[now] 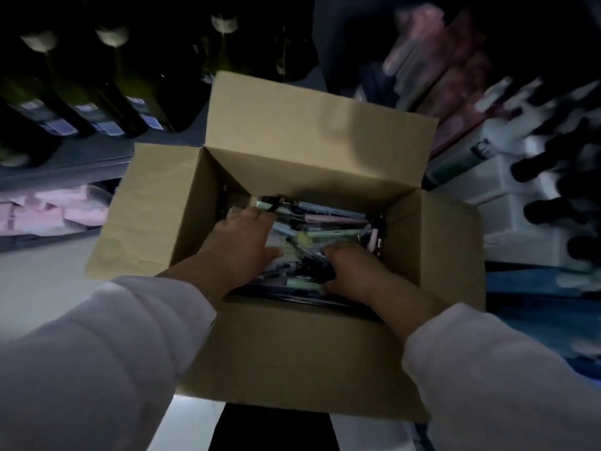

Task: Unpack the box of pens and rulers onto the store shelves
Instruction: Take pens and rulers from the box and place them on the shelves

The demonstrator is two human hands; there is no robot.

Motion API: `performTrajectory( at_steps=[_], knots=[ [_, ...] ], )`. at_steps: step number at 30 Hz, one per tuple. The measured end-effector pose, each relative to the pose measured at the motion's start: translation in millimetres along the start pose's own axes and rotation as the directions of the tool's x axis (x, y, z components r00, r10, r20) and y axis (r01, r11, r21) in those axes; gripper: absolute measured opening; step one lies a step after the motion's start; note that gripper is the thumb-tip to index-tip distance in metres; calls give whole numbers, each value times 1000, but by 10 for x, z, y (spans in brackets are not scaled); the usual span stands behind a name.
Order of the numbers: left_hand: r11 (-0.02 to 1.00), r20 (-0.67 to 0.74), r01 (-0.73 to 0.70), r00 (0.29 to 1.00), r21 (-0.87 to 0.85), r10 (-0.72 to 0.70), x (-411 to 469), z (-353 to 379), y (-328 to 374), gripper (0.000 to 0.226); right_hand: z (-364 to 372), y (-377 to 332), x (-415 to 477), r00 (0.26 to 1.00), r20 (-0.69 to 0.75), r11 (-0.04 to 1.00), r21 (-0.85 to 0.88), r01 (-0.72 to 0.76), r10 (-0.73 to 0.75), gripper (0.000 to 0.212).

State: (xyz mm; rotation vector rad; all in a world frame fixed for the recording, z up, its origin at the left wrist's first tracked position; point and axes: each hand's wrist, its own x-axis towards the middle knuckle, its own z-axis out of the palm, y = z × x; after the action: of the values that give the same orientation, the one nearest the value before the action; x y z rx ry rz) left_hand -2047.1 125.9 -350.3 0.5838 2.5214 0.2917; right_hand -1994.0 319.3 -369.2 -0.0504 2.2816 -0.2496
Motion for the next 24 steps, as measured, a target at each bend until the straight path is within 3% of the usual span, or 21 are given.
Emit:
performTrajectory(
  at_steps=[5, 11, 17, 19, 24],
  knots=[
    [998, 21, 59, 998, -25, -58, 224, 147, -95, 63, 71, -18, 264, 998, 8, 963, -261, 64, -64, 70],
    [991, 13, 127, 992, -46, -126, 440, 253, -205, 62, 101, 79, 470, 987, -139, 980, -189, 57, -84, 47],
    [997, 49, 55, 997, -56, -52, 723, 311, -292, 70, -15, 125, 502, 972, -235, 963, 255, 93, -32, 28],
    [999, 59, 4, 998, -49, -1, 810, 342, -323, 69, -79, 140, 507, 963, -270, 901, 422, 101, 18, 23],
    [998, 35, 35, 999, 54, -36, 897, 443, -318, 63, -194, 188, 517, 943, -302, 675, 726, 133, 139, 27]
  ],
)
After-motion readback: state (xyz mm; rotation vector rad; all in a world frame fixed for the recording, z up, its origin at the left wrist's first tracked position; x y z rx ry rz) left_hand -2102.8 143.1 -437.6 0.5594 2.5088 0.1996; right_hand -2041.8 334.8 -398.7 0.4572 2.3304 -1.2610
